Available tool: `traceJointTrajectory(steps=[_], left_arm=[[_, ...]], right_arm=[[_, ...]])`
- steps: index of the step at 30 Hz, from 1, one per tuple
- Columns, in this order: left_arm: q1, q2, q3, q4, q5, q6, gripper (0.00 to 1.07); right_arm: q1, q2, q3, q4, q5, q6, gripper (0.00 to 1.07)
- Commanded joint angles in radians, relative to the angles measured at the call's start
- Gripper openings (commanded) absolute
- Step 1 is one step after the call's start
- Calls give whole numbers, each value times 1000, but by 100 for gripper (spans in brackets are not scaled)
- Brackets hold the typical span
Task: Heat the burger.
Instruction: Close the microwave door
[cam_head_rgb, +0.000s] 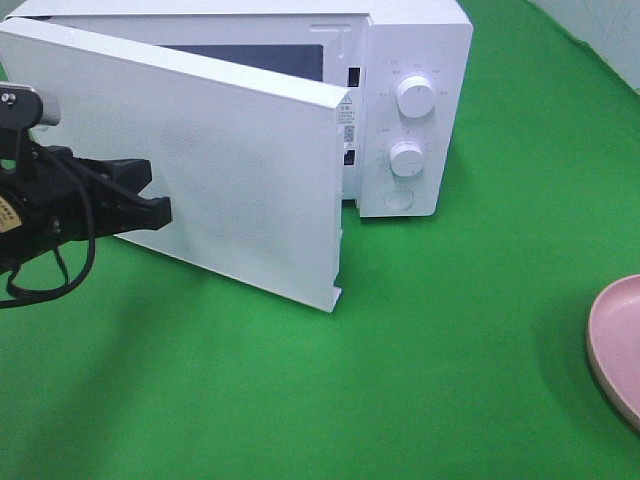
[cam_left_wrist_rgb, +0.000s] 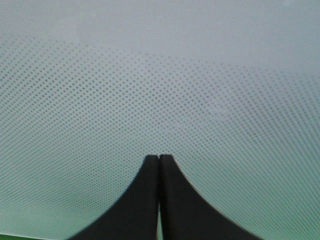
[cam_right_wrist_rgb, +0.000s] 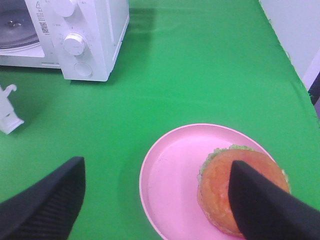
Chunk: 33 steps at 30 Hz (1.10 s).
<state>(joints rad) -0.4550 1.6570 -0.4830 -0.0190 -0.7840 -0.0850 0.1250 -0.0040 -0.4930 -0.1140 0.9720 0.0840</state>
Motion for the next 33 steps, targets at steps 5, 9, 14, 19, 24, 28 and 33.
traceJointTrajectory(steps=[5, 9, 14, 19, 24, 28, 33], left_arm=[[-71, 80, -115, -101, -17, 51, 0], [-104, 123, -181, -130, -16, 62, 0], [-133, 170, -263, -148, 9, 75, 0], [-145, 227, -353, -180, 28, 85, 0], [-150, 266, -424, -183, 36, 85, 0], [-150, 299, -473, -185, 39, 85, 0], [-150, 333, -527, -189, 55, 85, 0]], right_arm=[[-6, -27, 2, 2, -13, -8, 76], [-6, -27, 2, 2, -13, -8, 76], [-6, -27, 2, 2, -13, -8, 76], [-6, -27, 2, 2, -13, -8, 76], [-6, -27, 2, 2, -13, -8, 76], [-6, -27, 2, 2, -13, -8, 76], [-6, -27, 2, 2, -13, -8, 76]])
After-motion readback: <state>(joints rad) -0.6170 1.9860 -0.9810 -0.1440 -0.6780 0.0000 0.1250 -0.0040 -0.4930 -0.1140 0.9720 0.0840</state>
